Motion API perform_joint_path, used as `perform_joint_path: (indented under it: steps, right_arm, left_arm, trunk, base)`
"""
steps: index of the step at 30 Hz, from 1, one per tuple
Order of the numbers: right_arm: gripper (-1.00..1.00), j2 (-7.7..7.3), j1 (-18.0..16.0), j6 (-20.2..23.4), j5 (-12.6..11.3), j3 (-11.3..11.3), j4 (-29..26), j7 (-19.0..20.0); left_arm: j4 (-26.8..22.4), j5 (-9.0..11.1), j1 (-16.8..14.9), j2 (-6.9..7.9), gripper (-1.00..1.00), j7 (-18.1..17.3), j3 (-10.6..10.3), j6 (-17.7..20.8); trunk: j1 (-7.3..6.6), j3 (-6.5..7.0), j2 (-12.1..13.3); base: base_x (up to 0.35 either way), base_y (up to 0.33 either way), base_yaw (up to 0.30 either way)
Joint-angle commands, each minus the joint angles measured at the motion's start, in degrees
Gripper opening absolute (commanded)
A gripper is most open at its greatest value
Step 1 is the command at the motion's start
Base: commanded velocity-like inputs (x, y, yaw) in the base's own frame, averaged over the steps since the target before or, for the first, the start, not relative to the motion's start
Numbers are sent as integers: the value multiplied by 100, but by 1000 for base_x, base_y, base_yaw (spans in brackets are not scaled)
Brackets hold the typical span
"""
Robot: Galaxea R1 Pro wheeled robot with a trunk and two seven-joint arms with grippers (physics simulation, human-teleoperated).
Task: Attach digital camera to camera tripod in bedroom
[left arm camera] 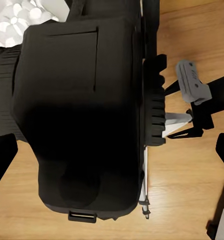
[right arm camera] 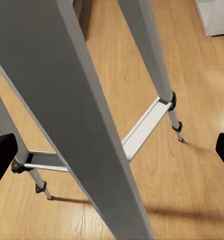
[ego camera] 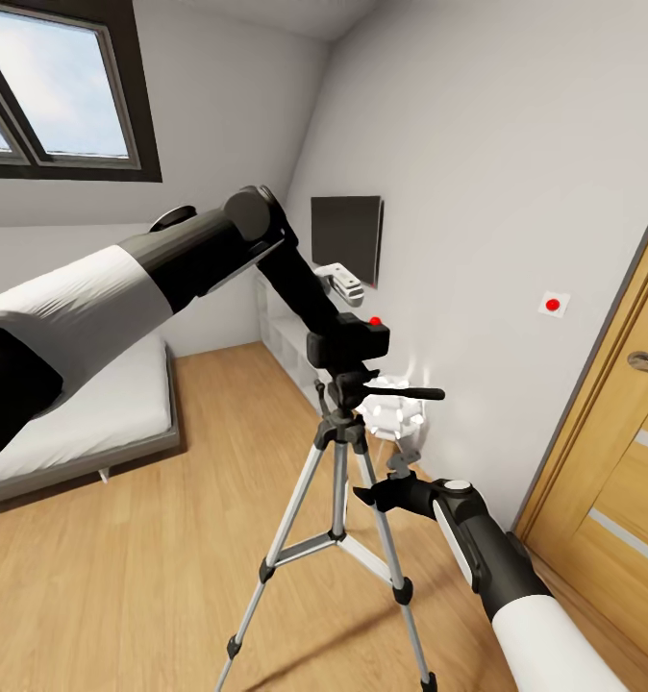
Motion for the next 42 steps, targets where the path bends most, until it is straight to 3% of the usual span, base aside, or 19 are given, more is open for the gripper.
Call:
perform_joint_path:
  steps: [1,42]
  right_arm:
    - [100,1,-5,18,55,-8,-16,41]
    - [100,3,-5,18,20,-8,-75,57]
  left_arm:
    - [1,25,-10,3,100,-17,-12,29]
    - [1,19,-10,35,100,-7,59,26]
  trunk:
    - [4,-14,-14]
    - [4,22,-14]
  base:
    - [-38,0,0]
    - [-9,0,0]
